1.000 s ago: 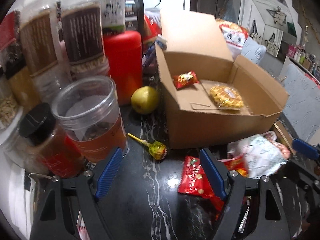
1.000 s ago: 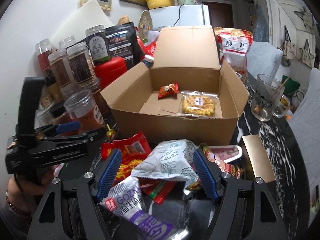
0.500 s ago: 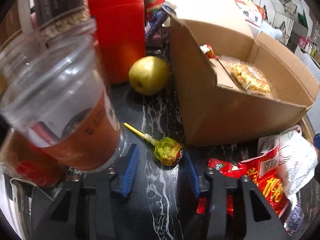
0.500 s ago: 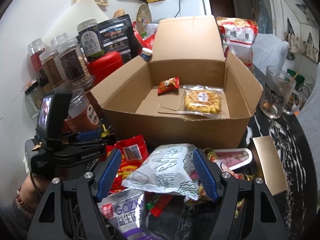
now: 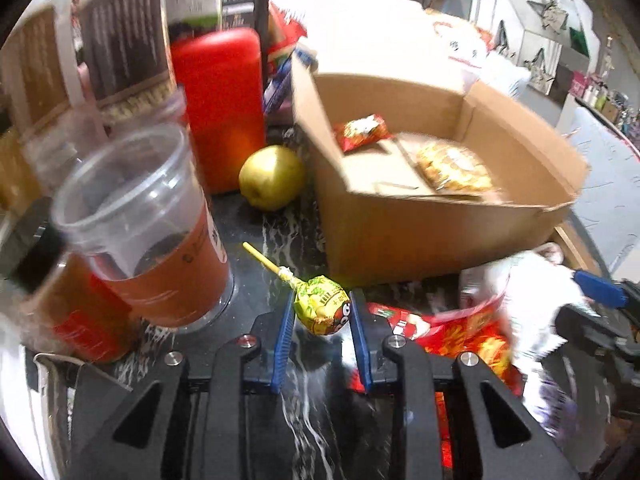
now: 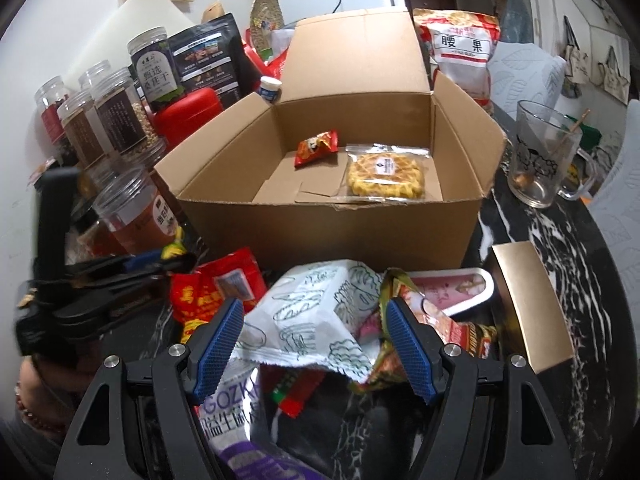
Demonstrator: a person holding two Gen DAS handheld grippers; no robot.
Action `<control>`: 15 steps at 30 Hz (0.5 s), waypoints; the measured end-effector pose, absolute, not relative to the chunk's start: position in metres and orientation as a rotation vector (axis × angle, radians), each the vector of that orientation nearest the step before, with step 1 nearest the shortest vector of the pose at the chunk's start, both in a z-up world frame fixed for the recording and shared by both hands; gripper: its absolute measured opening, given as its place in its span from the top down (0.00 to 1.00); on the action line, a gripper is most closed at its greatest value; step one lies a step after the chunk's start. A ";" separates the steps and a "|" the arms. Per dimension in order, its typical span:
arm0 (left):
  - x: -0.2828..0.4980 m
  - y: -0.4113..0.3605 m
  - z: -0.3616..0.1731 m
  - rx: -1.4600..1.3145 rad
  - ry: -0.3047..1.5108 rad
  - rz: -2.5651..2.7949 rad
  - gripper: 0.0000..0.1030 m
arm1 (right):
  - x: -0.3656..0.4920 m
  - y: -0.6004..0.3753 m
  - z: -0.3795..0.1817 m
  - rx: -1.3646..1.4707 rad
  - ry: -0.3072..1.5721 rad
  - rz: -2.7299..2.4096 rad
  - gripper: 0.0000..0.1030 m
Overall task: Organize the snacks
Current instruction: 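Grasp the yellow lollipop with the left gripper while the right gripper grasps the GOZKI bag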
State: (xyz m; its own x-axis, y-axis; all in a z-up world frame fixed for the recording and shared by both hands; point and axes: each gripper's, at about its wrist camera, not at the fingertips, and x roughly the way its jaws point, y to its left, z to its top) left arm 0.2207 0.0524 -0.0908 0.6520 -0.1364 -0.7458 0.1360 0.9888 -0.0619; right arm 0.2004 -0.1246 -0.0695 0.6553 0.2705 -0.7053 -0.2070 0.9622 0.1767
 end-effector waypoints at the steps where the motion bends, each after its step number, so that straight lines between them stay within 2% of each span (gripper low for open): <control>1: 0.215 0.052 -0.085 -0.003 0.835 -0.163 0.74 | 0.199 -0.125 -0.069 0.086 0.809 0.272 0.28; 9: 0.171 0.053 -0.050 0.004 0.764 -0.214 0.74 | 0.170 -0.133 -0.071 0.154 0.849 0.356 0.28; 15: 0.147 0.053 -0.048 -0.009 0.786 -0.244 0.74 | 0.152 -0.132 -0.086 0.143 0.898 0.403 0.28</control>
State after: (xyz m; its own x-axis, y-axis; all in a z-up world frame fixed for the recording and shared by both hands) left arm 0.1467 0.0528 -0.0481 0.6803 -0.2211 -0.6988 0.2142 0.9718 -0.0989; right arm 0.1522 -0.1317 -0.0855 0.5542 0.3994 -0.7303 -0.2809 0.9156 0.2876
